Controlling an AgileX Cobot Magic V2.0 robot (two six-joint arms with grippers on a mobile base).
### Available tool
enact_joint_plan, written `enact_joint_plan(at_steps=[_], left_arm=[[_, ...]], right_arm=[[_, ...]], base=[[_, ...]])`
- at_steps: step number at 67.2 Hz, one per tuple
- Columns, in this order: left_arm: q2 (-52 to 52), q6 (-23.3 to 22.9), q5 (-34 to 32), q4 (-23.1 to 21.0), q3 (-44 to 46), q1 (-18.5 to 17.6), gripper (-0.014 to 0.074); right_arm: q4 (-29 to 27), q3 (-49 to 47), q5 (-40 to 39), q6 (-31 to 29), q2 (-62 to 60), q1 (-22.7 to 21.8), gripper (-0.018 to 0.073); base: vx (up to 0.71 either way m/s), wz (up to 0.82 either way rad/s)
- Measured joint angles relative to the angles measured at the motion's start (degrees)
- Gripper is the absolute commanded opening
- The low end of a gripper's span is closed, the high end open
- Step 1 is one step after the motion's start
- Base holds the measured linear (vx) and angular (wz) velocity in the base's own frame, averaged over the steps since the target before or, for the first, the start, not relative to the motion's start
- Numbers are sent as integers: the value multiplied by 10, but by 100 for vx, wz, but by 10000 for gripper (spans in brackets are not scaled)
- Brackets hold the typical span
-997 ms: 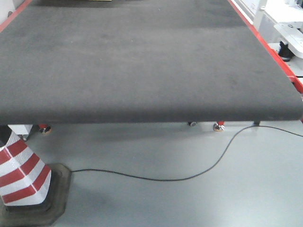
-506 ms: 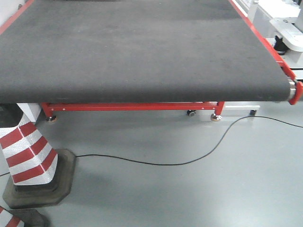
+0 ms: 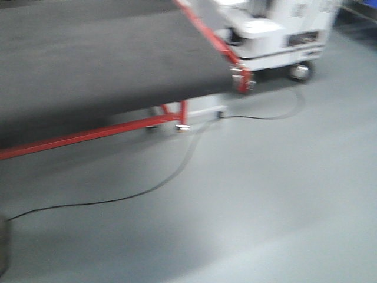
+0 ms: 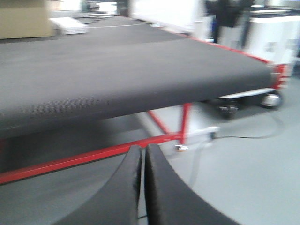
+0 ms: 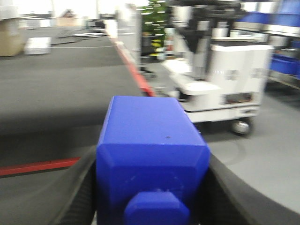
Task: Pour parts from conveyor to right shelf
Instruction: 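Back away from the conveyor and turn the base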
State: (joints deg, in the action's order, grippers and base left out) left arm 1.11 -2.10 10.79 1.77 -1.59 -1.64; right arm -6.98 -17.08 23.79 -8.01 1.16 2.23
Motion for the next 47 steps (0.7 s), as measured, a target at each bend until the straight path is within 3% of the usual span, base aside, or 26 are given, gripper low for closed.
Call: enact_joint_plan(at_steps=[47], left_arm=[[0, 0, 0, 0, 0, 0, -6]], right_arm=[[0, 0, 0, 0, 0, 0, -5]], base=[[-22, -76]])
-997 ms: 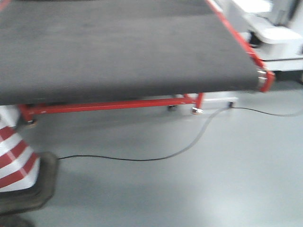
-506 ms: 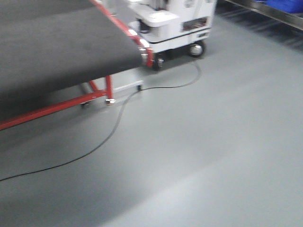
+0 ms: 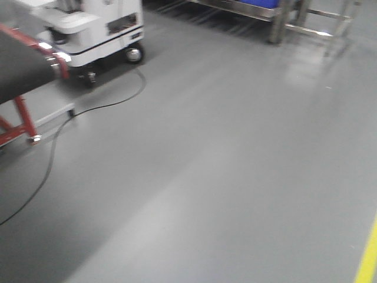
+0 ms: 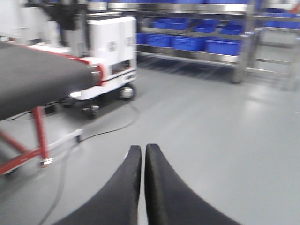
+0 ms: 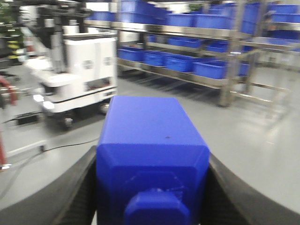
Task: Pour parts from conveyor to right shelf
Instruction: 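Back away from the conveyor and turn the base, then drive along the yellow floor line toward the bin shelves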
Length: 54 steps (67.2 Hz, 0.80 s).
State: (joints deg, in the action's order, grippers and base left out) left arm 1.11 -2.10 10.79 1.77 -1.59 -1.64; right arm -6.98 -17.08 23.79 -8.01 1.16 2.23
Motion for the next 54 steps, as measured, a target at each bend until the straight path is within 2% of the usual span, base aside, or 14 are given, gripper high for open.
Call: enact_joint_plan(at_steps=[28, 54], left_arm=[[0, 0, 0, 0, 0, 0, -6], [0, 0, 0, 0, 0, 0, -6]], right_arm=[[0, 0, 0, 0, 0, 0, -5], [0, 0, 0, 0, 0, 0, -5]], base=[[-16, -66], [0, -70]])
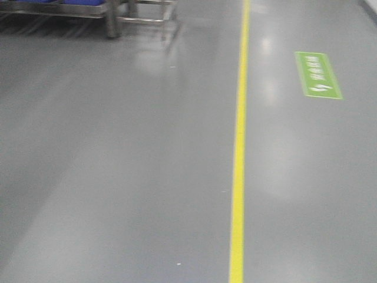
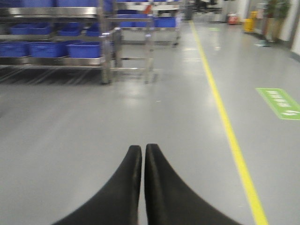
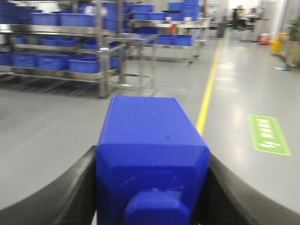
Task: Pour parts from conveyor to right shelf
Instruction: 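Drive along the yellow floor line toward the bin shelves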
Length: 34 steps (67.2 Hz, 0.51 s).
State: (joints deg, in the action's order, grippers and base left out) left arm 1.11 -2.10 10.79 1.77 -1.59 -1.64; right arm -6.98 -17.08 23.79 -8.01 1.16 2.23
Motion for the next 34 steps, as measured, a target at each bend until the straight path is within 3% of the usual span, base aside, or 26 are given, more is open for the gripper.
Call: enact_joint_plan(at_steps=[17, 34], left_arm=[[0, 0, 0, 0, 0, 0, -6], [0, 0, 0, 0, 0, 0, -6]], right_arm=[[0, 0, 0, 0, 0, 0, -5], [0, 0, 0, 0, 0, 0, -5]], base=[[11, -75], [16, -40]])
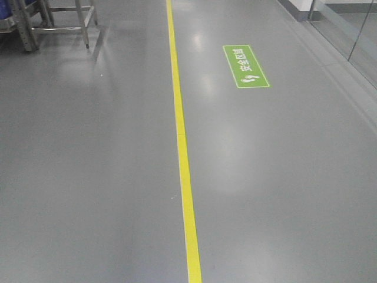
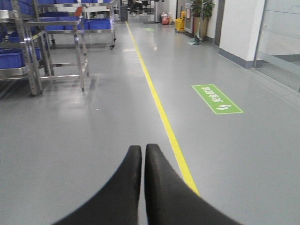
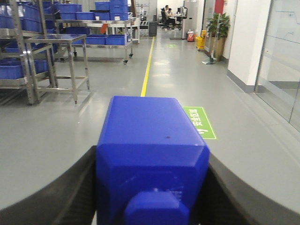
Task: Pour parts from conveyor to right shelf
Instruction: 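Drive along the yellow floor line toward the bin shelves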
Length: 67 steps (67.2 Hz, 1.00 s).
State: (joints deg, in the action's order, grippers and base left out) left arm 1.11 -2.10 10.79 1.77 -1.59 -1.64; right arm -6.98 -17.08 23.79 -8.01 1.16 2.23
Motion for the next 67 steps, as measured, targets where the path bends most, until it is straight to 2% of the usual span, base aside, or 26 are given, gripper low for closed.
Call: enact_joint_plan(at_steps=[29, 67], left_arm=[[0, 0, 0, 0, 0, 0, -6], [0, 0, 0, 0, 0, 0, -6]], right_arm=[[0, 0, 0, 0, 0, 0, -5], [0, 0, 0, 0, 0, 0, -5]], base=[[28, 6], [46, 10]])
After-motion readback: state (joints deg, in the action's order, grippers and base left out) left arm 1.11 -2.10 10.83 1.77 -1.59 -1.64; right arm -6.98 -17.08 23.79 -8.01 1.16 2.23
